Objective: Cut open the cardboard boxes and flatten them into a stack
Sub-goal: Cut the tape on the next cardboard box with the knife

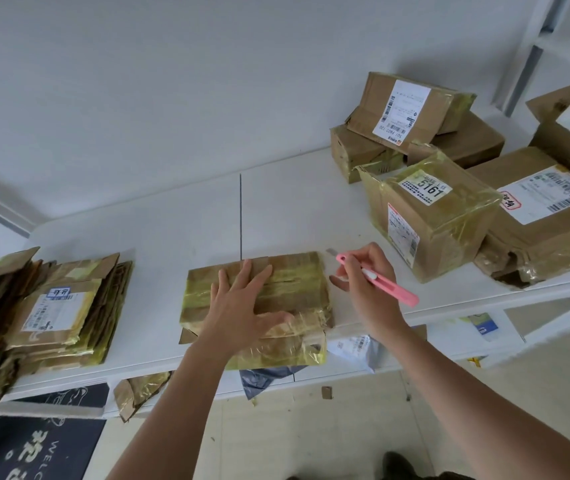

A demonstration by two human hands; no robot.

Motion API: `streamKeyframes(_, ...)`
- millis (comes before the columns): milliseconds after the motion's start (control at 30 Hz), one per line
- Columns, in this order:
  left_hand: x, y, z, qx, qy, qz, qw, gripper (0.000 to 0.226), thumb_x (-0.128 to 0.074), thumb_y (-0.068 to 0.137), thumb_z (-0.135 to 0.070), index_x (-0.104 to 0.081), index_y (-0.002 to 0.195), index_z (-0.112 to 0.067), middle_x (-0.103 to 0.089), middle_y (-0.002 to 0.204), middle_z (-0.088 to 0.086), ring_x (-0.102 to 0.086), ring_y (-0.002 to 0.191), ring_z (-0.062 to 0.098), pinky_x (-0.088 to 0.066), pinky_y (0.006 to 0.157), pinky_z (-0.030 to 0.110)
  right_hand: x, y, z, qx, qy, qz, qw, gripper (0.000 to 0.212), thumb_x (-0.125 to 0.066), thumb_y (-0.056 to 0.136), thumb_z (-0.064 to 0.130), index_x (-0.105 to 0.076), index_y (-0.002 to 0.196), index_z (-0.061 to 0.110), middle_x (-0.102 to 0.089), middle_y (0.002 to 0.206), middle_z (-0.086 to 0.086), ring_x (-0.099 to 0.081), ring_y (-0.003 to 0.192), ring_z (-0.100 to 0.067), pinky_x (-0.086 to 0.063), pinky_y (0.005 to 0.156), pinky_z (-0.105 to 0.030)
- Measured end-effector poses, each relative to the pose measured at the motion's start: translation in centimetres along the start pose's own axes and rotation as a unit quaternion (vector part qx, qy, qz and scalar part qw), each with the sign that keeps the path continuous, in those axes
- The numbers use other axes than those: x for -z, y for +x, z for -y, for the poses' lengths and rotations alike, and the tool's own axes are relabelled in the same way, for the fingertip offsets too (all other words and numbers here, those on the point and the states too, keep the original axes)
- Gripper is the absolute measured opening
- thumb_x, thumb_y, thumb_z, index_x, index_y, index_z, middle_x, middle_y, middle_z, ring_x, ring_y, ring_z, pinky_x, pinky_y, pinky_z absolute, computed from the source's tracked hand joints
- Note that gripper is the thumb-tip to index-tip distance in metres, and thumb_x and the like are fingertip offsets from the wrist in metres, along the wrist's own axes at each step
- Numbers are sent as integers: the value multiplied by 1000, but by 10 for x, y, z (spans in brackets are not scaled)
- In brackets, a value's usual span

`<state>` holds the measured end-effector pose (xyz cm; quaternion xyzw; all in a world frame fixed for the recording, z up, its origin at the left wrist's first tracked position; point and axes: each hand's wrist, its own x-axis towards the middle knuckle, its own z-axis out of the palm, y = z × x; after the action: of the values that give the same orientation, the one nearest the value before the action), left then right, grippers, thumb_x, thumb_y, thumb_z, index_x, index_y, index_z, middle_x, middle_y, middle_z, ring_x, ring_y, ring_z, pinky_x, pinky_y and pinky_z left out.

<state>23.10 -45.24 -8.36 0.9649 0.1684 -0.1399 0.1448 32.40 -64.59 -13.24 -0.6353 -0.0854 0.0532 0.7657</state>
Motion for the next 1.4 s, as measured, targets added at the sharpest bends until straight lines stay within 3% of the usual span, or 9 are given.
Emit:
streamKeyframes(233, 7, 5, 2, 16, -51, 18, 998, 90, -68, 81, -59, -17, 154, -44, 3, 164, -12, 14, 149, 37, -2, 121, 55, 5, -5, -8, -8, -33, 41, 999, 12, -55, 97, 1, -50, 86, 0, -65, 75, -7, -67, 75, -19, -56, 73, -61)
streamKeyframes(400, 7, 5, 2, 17, -57, 13, 998, 88, -69, 81, -58, -20, 153, -45, 0, 164, -15, 13, 150, 35, -4, 121, 54, 3, -1, -4, 5, -63, 51, 997, 12, -54, 98, 1, -51, 87, -4, -67, 81, -11, -69, 76, -14, -61, 70, -46)
streamKeyframes(533, 5, 4, 1, 21, -58, 11, 998, 87, -68, 83, -56, -20, 153, -44, 1, 164, -13, 13, 149, 36, -1, 120, 53, 6, 2, -2, -25, -54, 63, 996, 13, -55, 96, -1, -52, 84, -5, -65, 72, -5, -65, 70, -12, -59, 74, -53)
streamKeyframes(700, 3, 4, 1, 20, -42, 12, 999, 87, -67, 84, -56, -17, 154, -43, 3, 164, -12, 14, 149, 38, -2, 120, 55, 15, -15, -2, -40, -52, 82, 994, 16, -56, 96, -1, -53, 81, 2, -64, 72, -12, -64, 71, -19, -56, 77, -59)
streamKeyframes(800, 3, 4, 1, 23, -39, 15, 999, 86, -67, 85, -55, -17, 154, -44, 3, 164, -12, 14, 149, 37, -4, 121, 56, 22, -27, -4, -39, -56, 90, 994, 16, -53, 96, -3, -49, 81, -2, -66, 75, -7, -63, 71, -19, -57, 78, -56)
streamKeyframes(933, 4, 4, 0, 26, -48, 15, 998, 86, -68, 85, -53, -17, 154, -44, 3, 163, -13, 15, 149, 35, -5, 121, 56, 42, -46, 1, -15, -98, 139, 985, 17, -56, 96, 0, -51, 80, 3, -64, 76, -11, -64, 73, -28, -57, 74, -45)
streamKeyframes(1100, 5, 3, 0, 28, -68, 11, 997, 86, -70, 83, -52, -20, 153, -45, 1, 163, -16, 14, 150, 32, -9, 121, 56, 41, -21, 1, -17, -53, 63, 996, 15, -56, 98, 4, -53, 83, 4, -66, 78, -12, -66, 82, -41, -53, 78, -61)
streamKeyframes(1400, 4, 3, -1, 32, -76, 12, 997, 86, -72, 83, -49, -22, 152, -45, 1, 163, -16, 14, 150, 32, -5, 122, 55, 13, -10, -9, -31, -67, 86, 994, 14, -55, 97, 2, -55, 83, 5, -64, 71, -8, -63, 71, -25, -52, 75, -64)
